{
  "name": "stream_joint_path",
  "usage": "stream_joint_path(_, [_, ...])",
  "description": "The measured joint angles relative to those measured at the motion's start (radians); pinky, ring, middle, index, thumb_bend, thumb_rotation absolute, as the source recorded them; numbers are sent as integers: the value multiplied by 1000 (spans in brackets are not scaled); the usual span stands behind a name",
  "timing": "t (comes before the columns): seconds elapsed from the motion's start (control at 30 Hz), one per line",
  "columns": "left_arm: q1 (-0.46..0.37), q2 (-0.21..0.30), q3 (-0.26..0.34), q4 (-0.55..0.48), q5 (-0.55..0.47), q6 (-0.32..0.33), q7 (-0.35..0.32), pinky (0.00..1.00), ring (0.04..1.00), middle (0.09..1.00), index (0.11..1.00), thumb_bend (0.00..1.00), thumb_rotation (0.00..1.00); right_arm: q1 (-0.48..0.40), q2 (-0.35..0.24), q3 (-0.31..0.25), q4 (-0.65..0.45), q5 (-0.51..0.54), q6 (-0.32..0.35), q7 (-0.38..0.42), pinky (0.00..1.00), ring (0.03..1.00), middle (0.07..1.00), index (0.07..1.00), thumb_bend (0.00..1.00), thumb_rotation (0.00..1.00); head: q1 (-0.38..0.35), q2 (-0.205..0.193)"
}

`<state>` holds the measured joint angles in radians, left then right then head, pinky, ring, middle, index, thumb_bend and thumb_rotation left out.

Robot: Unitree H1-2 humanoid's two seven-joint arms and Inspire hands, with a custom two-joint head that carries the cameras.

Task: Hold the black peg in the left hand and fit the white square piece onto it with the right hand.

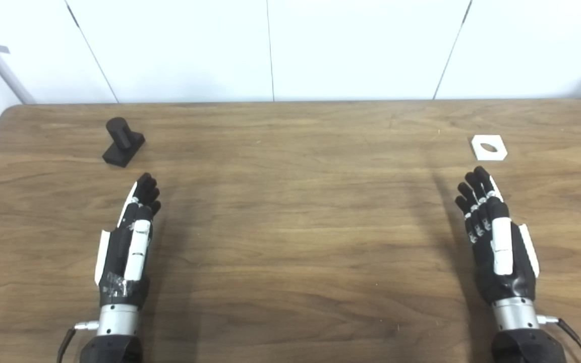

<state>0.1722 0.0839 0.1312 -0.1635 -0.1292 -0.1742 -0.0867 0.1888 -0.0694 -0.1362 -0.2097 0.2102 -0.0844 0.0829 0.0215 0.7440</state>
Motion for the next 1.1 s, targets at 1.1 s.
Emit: stream_joint_path(1.1, [4,-11,-11,-1,34,-6,9,953,953,956,965,491,821,0,-9,-11,9,20,-14,38,1000,979,971,975,514,922,162,-81])
